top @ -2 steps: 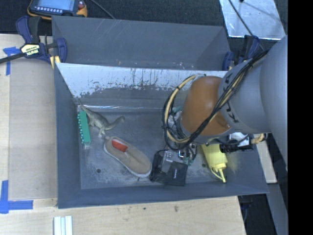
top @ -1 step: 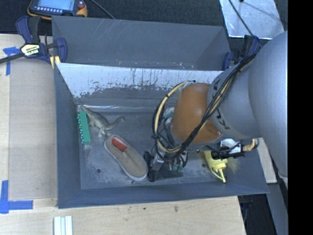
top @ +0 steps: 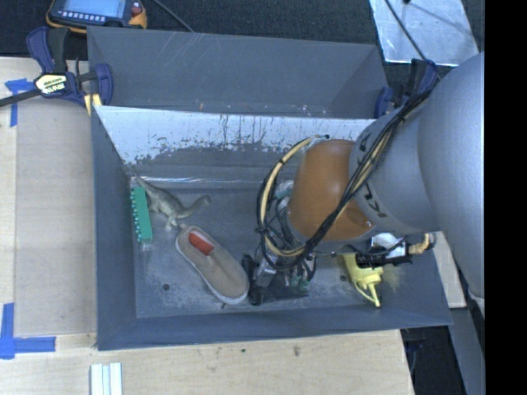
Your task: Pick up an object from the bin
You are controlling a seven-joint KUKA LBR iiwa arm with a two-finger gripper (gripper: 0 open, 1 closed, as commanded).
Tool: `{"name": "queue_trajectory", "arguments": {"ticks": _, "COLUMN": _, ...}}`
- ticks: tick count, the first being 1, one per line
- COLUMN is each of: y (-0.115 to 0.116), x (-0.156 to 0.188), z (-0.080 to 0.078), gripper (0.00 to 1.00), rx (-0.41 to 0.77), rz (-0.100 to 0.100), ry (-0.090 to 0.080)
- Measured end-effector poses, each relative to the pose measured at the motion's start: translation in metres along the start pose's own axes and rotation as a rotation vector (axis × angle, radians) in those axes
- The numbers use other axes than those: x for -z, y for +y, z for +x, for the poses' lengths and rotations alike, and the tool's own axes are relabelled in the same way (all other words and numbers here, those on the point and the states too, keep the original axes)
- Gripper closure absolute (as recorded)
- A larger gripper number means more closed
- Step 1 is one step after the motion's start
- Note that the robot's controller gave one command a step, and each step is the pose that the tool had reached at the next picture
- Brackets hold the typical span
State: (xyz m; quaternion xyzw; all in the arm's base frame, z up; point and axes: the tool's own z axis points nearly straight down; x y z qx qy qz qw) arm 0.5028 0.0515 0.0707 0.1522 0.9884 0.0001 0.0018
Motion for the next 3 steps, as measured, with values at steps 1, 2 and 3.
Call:
{"name": "queue_trajectory", "arguments": {"ticks": 1, "y": 0.014, "x": 0.030, "z": -0.007, "gripper": 1.00, "rx": -0.001, "rz": 0.002, "ry": 0.004}}
{"name": "queue_trajectory", "arguments": {"ticks": 2, "y": 0.029, "x": 0.069, "z": -0.026, "gripper": 1.00, "rx": -0.008, "rz": 0.000, "ry": 0.002}}
{"name": "queue_trajectory", "arguments": {"ticks": 3, "y": 0.056, "x": 0.086, "z": 0.026, "gripper": 1.00, "rx": -0.019, "rz": 0.001, "ry": 0.001}}
